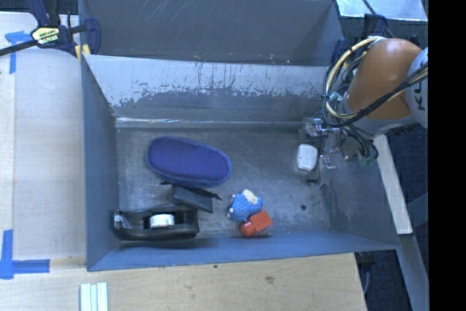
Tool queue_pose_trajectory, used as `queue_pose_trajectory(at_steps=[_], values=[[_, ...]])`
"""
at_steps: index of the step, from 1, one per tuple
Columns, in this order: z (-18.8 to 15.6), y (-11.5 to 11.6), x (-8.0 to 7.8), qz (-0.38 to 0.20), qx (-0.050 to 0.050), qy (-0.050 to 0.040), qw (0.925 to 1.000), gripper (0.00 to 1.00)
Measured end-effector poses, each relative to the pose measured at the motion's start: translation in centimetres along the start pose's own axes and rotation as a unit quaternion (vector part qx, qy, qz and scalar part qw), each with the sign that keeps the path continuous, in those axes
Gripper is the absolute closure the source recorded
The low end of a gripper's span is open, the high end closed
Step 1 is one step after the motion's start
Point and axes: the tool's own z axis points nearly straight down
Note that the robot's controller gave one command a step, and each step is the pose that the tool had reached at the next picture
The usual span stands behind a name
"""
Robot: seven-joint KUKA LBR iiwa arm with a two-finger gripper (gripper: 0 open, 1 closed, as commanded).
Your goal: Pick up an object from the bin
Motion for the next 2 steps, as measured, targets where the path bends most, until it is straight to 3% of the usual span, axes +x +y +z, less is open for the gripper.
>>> queue_pose_trajectory(at_steps=[1,2], values=[[-0.1,0.0,-0.1,0.000,0.000,-0.0012,1.0000,1.00],[-9.5,-0.1,-0.4,0.000,0.001,-0.0038,1.0000,1.00]])
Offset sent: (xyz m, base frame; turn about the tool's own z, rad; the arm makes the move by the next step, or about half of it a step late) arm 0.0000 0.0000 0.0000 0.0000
